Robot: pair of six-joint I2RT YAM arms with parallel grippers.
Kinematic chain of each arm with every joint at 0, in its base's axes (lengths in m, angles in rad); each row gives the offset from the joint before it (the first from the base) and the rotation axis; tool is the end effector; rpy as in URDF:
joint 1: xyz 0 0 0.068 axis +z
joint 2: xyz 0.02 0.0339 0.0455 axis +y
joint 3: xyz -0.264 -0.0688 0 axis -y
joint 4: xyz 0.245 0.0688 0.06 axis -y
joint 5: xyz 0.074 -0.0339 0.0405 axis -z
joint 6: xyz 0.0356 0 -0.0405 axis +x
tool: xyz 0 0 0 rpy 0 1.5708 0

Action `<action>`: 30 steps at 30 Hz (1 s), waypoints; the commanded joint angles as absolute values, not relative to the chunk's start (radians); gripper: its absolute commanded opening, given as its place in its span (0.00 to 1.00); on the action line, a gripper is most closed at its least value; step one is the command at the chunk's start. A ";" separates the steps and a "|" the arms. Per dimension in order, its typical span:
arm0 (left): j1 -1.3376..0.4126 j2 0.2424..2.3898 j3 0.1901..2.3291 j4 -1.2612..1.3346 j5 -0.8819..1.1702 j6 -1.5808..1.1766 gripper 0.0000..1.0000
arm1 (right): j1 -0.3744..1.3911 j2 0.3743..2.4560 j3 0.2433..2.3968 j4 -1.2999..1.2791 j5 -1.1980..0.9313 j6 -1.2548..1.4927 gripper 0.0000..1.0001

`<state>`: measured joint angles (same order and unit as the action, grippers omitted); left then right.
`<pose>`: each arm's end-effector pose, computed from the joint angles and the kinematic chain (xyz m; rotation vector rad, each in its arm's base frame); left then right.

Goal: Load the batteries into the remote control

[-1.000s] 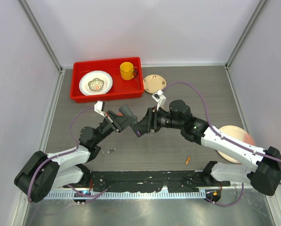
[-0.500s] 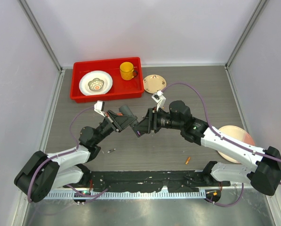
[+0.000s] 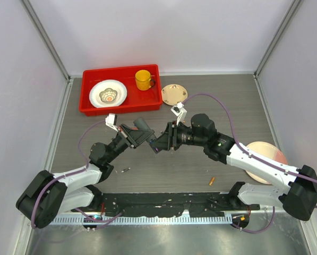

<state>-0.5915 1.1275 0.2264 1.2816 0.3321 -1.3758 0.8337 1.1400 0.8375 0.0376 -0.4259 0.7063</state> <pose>0.1644 -0.1244 0.2371 -0.2171 1.4415 -1.8714 0.1667 0.2055 0.3098 -0.4691 2.0254 1.4106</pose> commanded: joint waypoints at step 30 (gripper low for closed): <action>-0.595 1.097 0.272 1.545 0.278 -1.365 0.00 | 0.836 1.173 0.854 -0.031 -0.439 0.611 0.05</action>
